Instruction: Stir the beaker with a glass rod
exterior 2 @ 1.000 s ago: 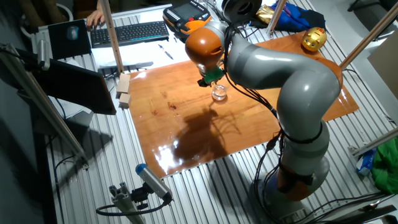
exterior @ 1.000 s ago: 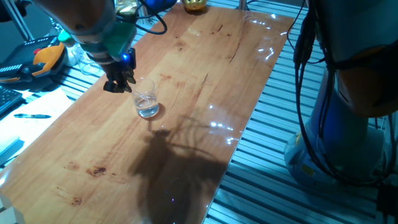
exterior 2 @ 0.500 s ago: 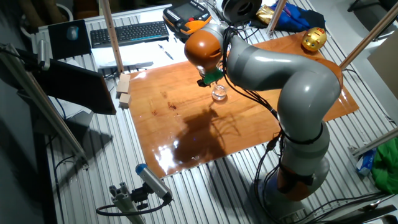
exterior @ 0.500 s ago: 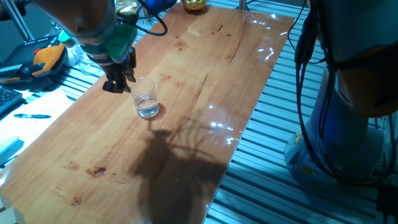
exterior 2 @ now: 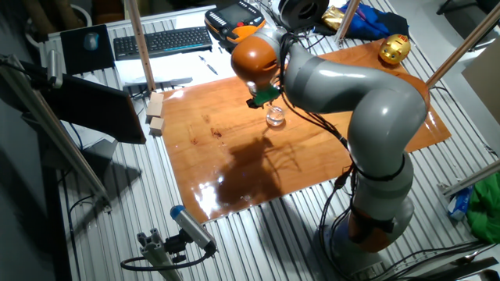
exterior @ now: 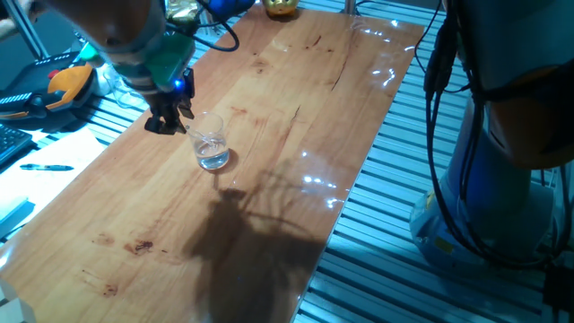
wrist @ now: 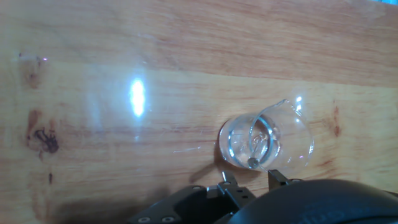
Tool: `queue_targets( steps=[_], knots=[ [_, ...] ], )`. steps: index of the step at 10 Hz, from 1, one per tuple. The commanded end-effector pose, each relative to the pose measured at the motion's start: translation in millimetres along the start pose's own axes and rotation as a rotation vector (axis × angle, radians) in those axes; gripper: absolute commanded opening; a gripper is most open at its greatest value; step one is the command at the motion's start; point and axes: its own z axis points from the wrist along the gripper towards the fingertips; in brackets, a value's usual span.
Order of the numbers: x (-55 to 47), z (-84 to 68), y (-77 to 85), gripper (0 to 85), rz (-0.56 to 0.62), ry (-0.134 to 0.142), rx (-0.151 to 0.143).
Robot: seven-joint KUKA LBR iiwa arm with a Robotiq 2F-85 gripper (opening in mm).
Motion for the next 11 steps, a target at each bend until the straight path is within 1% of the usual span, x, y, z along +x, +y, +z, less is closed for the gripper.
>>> queue_targets(
  steps=[1, 2, 3, 4, 6, 7, 8, 10, 11],
  knots=[
    [0.1, 0.9, -1.0, 34.0, 0.006, 0.000, -0.004],
    [0.3, 1.6, -1.1, 34.0, 0.009, 0.000, 0.005],
    [0.3, 1.8, -1.0, 34.0, 0.015, 0.001, 0.007],
    [-0.1, 2.5, -0.4, 34.0, 0.026, 0.002, 0.014],
    [-0.9, 4.4, 0.4, 34.0, 0.046, 0.009, 0.025],
    [-1.7, 6.0, 0.7, 51.0, 0.058, 0.006, 0.030],
    [-2.7, 8.0, 0.5, 51.0, 0.064, 0.002, 0.039],
    [-4.1, 13.2, -0.8, 51.0, 0.064, 0.003, 0.033],
    [-5.0, 17.8, -2.1, 51.0, 0.053, 0.014, 0.020]
  ],
)
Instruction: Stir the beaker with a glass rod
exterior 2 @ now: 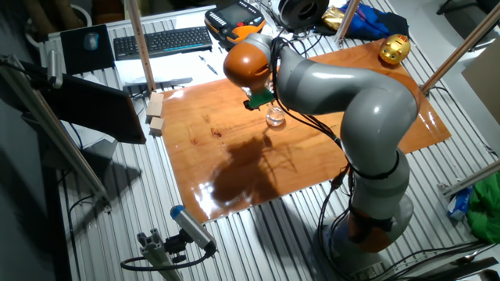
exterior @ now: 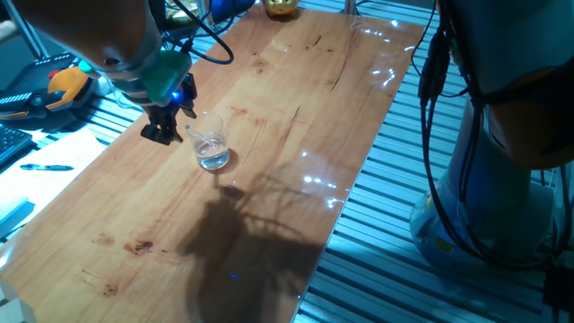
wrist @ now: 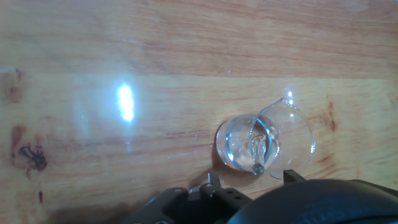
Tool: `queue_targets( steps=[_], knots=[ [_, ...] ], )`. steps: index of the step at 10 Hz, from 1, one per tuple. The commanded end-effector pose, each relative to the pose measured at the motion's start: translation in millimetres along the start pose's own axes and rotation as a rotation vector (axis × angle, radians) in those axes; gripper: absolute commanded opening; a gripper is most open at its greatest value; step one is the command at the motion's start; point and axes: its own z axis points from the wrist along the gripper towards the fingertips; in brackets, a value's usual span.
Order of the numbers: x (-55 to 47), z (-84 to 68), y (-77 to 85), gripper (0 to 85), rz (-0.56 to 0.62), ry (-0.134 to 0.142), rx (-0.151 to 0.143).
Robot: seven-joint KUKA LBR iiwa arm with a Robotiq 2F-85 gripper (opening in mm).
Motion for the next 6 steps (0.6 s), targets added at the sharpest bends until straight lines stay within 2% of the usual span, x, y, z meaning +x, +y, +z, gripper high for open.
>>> queue_targets(
  steps=[1, 3, 4, 6],
  knots=[
    [0.0, 3.2, -1.5, 51.0, -0.005, 0.000, -0.002],
    [0.1, 11.0, -7.9, 51.0, -0.009, -0.004, -0.003],
    [0.4, 14.4, -9.8, 51.0, -0.009, -0.009, 0.006],
    [1.9, 17.7, -8.2, 51.0, -0.005, -0.013, 0.042]
  ],
)
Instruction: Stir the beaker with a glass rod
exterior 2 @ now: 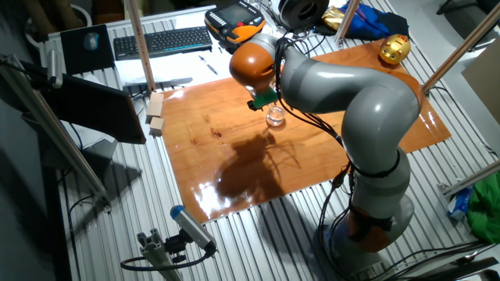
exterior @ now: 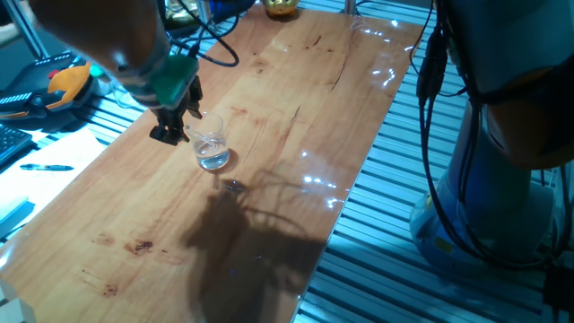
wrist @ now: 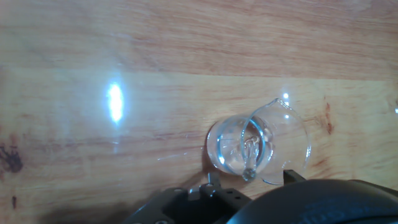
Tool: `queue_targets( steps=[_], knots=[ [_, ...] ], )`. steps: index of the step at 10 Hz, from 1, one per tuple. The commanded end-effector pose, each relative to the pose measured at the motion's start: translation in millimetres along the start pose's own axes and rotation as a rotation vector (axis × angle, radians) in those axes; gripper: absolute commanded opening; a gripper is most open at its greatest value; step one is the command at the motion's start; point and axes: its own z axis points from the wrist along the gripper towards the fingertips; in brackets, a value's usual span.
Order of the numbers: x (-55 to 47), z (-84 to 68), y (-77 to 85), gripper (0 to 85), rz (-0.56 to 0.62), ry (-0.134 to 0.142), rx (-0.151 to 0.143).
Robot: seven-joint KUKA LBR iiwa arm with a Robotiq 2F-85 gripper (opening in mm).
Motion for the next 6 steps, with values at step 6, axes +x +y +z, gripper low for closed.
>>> queue_targets(
  steps=[6],
  knots=[
    [-3.3, 5.6, 2.6, 34.0, -0.012, 0.005, 0.022]
  ],
)
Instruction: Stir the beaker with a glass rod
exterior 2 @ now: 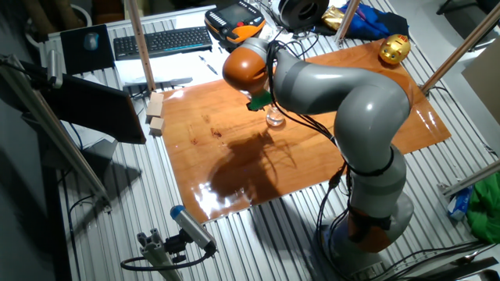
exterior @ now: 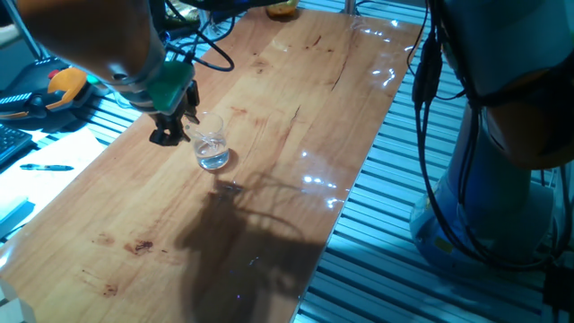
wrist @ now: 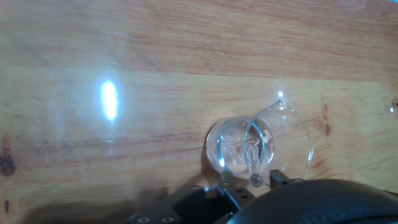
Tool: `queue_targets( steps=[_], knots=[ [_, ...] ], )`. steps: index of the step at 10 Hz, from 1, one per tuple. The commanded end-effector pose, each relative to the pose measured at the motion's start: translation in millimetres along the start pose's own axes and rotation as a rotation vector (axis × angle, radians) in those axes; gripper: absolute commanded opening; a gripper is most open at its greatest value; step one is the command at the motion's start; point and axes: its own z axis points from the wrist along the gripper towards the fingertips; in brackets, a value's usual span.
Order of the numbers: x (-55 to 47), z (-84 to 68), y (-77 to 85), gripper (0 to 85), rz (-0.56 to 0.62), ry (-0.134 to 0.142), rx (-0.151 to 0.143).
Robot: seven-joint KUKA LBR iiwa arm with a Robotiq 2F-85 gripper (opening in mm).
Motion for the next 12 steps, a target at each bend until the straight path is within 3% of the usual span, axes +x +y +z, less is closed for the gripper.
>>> queue_targets(
  steps=[1, 4, 12],
  knots=[
    [0.1, -0.1, -0.7, 34.0, -0.004, -0.002, 0.009],
    [0.0, 1.7, -1.2, 34.0, -0.003, -0.010, 0.038],
    [-2.3, 4.9, -0.7, 34.0, 0.000, -0.019, 0.067]
  ],
)
